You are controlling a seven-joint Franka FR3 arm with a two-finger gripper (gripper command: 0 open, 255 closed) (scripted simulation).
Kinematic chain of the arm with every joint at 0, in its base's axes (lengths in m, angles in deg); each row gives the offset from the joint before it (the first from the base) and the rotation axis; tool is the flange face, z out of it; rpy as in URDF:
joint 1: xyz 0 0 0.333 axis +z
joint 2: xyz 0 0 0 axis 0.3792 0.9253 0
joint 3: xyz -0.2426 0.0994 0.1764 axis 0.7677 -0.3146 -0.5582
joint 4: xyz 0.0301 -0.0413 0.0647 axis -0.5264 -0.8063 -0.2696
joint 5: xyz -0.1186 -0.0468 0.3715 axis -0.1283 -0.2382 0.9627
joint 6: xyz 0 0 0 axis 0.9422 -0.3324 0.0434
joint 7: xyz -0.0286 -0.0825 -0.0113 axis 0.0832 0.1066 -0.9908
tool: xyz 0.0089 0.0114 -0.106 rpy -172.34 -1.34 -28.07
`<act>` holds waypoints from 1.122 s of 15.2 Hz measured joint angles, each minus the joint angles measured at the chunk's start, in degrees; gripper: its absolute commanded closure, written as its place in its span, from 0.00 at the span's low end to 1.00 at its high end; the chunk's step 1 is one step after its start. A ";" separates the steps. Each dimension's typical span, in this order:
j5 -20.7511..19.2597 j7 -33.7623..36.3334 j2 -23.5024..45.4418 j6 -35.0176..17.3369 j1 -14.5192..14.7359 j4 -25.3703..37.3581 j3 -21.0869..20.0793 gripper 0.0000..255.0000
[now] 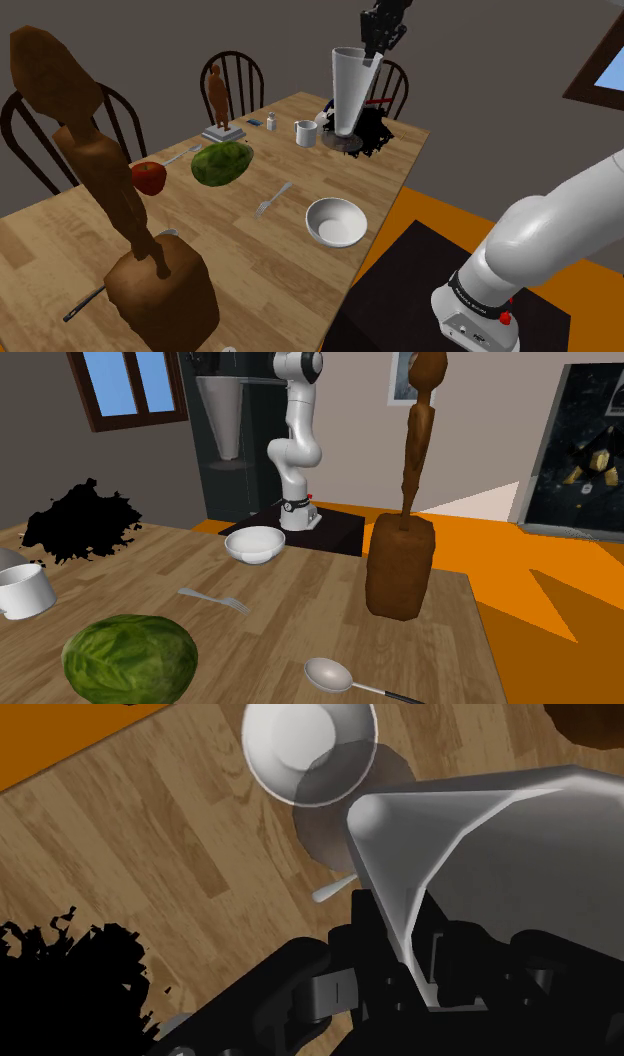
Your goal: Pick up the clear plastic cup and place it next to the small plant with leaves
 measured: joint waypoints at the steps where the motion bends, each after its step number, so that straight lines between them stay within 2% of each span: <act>1: -0.26 -1.70 0.07 0.29 -0.55 0.02 1.17 1.00; 9: -2.01 -13.16 1.98 3.57 -4.28 3.13 9.13 1.00; 15: -2.66 -22.10 6.22 5.30 -7.22 7.54 15.06 1.00; 17: -2.32 -25.49 9.32 7.00 -8.47 11.70 17.47 1.00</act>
